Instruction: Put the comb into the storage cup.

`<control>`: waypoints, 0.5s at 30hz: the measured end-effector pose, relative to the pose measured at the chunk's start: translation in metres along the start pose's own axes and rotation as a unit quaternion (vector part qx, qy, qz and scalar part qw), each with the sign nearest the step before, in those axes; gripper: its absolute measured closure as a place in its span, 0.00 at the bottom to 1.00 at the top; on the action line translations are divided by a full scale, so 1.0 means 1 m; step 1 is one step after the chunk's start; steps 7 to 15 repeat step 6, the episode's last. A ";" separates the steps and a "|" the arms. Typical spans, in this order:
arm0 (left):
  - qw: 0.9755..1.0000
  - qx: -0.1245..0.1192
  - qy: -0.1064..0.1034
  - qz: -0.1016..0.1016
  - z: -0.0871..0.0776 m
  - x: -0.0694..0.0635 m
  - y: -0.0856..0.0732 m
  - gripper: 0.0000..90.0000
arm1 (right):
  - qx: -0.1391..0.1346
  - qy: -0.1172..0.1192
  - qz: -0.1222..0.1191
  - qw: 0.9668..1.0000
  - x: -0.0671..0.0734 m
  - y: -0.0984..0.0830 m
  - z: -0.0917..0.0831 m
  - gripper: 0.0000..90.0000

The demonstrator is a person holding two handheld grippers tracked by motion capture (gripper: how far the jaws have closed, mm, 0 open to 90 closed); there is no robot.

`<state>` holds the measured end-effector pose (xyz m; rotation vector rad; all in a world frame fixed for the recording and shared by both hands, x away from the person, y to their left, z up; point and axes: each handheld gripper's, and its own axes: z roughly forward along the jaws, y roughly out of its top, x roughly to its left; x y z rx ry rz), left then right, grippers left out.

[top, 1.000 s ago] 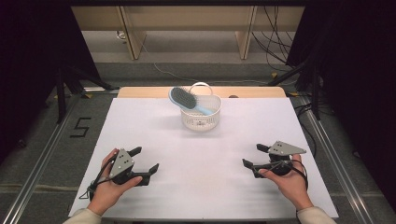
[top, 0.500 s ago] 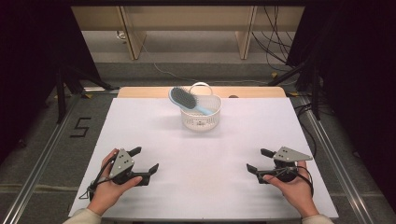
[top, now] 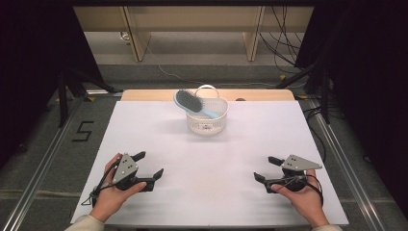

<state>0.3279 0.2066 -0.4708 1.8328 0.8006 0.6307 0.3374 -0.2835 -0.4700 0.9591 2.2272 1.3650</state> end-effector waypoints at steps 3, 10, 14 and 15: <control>1.000 0.000 0.000 0.000 0.000 0.000 0.000 0.14 | 0.000 0.001 -0.001 1.000 0.000 0.000 0.000 0.18; 1.000 -0.001 0.000 -0.001 0.000 0.000 0.000 0.14 | 0.000 0.001 -0.002 1.000 0.000 0.000 0.001 0.17; 1.000 -0.001 0.000 -0.001 0.000 0.000 0.000 0.14 | 0.000 0.001 -0.002 1.000 0.000 0.000 0.001 0.17; 1.000 -0.001 0.000 -0.001 0.000 0.000 0.000 0.14 | 0.000 0.001 -0.002 1.000 0.000 0.000 0.001 0.17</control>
